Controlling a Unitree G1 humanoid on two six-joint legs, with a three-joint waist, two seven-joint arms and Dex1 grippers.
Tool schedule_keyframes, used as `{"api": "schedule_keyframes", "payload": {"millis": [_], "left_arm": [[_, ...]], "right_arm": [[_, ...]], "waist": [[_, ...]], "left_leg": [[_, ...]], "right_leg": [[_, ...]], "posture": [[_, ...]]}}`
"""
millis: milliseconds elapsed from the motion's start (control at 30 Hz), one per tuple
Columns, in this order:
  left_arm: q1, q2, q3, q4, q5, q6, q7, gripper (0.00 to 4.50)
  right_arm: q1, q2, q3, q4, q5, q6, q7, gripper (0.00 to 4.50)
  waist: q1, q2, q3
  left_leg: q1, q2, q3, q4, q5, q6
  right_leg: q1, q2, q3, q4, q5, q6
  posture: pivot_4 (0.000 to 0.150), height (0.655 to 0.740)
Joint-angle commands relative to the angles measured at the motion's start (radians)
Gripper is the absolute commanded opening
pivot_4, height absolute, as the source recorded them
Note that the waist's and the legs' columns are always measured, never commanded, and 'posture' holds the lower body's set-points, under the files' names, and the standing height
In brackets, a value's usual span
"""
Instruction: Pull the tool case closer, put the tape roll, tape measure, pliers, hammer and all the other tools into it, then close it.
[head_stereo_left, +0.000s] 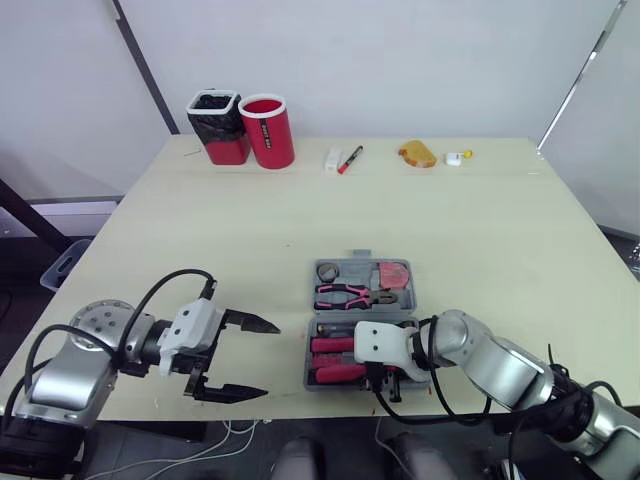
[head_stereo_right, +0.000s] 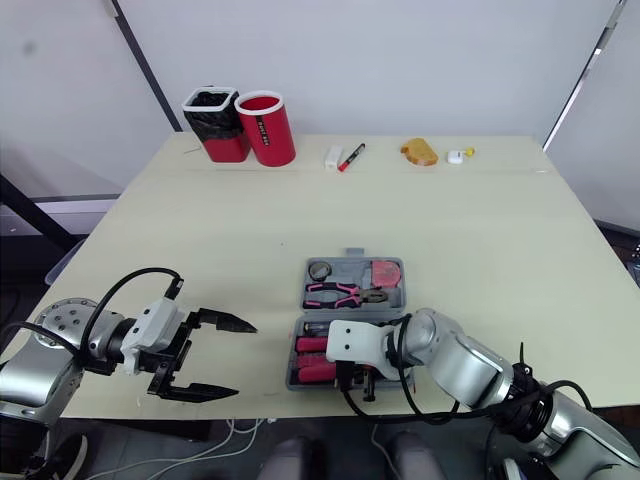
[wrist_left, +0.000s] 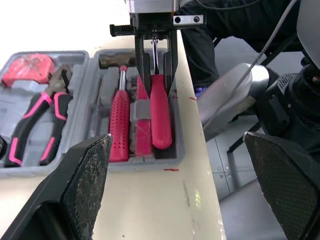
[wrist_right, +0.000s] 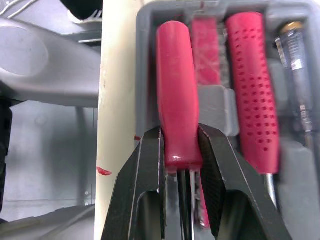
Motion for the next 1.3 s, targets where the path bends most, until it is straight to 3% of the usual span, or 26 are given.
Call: {"api": "schedule_keyframes", "payload": {"millis": [33, 533, 600, 667, 700, 833, 1067, 1167, 1300], "left_arm": [[0.017, 0.017, 0.022, -0.030, -0.010, -0.021, -0.036, 4.50], [0.050, 0.024, 0.039, -0.049, -0.028, -0.015, -0.024, 4.50], [0.045, 0.025, 0.038, -0.044, -0.029, -0.013, -0.027, 4.50], [0.040, 0.026, 0.036, -0.038, -0.028, -0.014, -0.031, 4.50], [0.039, 0.026, 0.036, -0.036, -0.028, -0.014, -0.032, 4.50], [0.036, 0.025, 0.035, -0.031, -0.028, -0.016, -0.035, 4.50], [0.023, 0.022, 0.028, -0.014, -0.021, -0.027, -0.041, 4.50], [0.023, 0.024, 0.020, -0.003, -0.004, -0.050, -0.048, 4.50], [0.021, 0.015, 0.017, -0.006, -0.013, -0.044, -0.039, 4.50]], "right_arm": [[-0.019, 0.020, 0.004, -0.022, -0.009, 0.008, -0.005, 0.41], [-0.014, 0.077, 0.018, 0.012, -0.039, 0.010, -0.034, 0.41], [-0.012, 0.076, 0.014, 0.012, -0.038, 0.001, -0.032, 1.44], [-0.009, 0.072, 0.011, 0.005, -0.033, 0.000, -0.024, 2.11], [-0.007, 0.074, 0.006, 0.002, -0.032, 0.001, -0.026, 2.74], [-0.004, 0.076, -0.004, -0.004, -0.032, 0.000, -0.026, 4.44], [0.068, 0.076, -0.127, -0.019, 0.021, -0.110, -0.045, 4.44], [0.132, 0.055, -0.167, 0.003, 0.038, -0.266, -0.031, 3.77], [0.199, 0.059, -0.201, 0.055, 0.078, -0.407, 0.006, 2.21]], "waist": [[0.000, 0.000, 0.000], [-0.002, -0.001, -0.001], [-0.005, -0.001, -0.001], [-0.005, -0.001, -0.001], [-0.004, -0.001, -0.001], [-0.004, -0.002, -0.001], [-0.003, -0.002, -0.001], [-0.003, -0.002, -0.001], [-0.003, -0.002, -0.001]], "left_leg": [[0.000, 0.000, 0.000, 0.000, 0.000, 0.000], [0.000, 0.000, 0.000, 0.000, 0.000, 0.000], [0.001, 0.000, 0.000, 0.000, 0.000, 0.000], [0.001, 0.000, 0.000, 0.000, 0.000, 0.000], [0.001, 0.000, 0.000, 0.000, 0.000, 0.000], [0.001, 0.000, 0.000, 0.000, 0.000, 0.000], [0.001, 0.000, 0.000, 0.000, 0.000, 0.000], [0.000, 0.000, 0.000, 0.000, 0.000, 0.000], [0.000, 0.000, 0.000, 0.000, 0.000, 0.000]], "right_leg": [[0.000, 0.000, 0.000, 0.000, 0.000, 0.000], [-0.001, 0.000, 0.000, 0.001, 0.000, 0.000], [-0.001, 0.000, 0.000, 0.002, 0.000, 0.000], [-0.001, 0.000, 0.000, 0.003, 0.000, 0.000], [-0.001, 0.000, 0.000, 0.004, 0.000, 0.000], [-0.001, 0.000, 0.000, 0.004, 0.000, 0.000], [-0.002, 0.000, 0.000, 0.005, 0.000, 0.000], [-0.002, 0.000, 0.000, 0.005, 0.000, 0.000], [-0.002, 0.000, 0.000, 0.005, 0.000, 0.000]], "posture": [[0.150, 0.7400], [0.150, 0.7400], [0.150, 0.7400], [0.150, 0.7400], [0.150, 0.7400], [0.150, 0.7400], [0.150, 0.7400], [0.150, 0.7400], [0.150, 0.7400]]}}
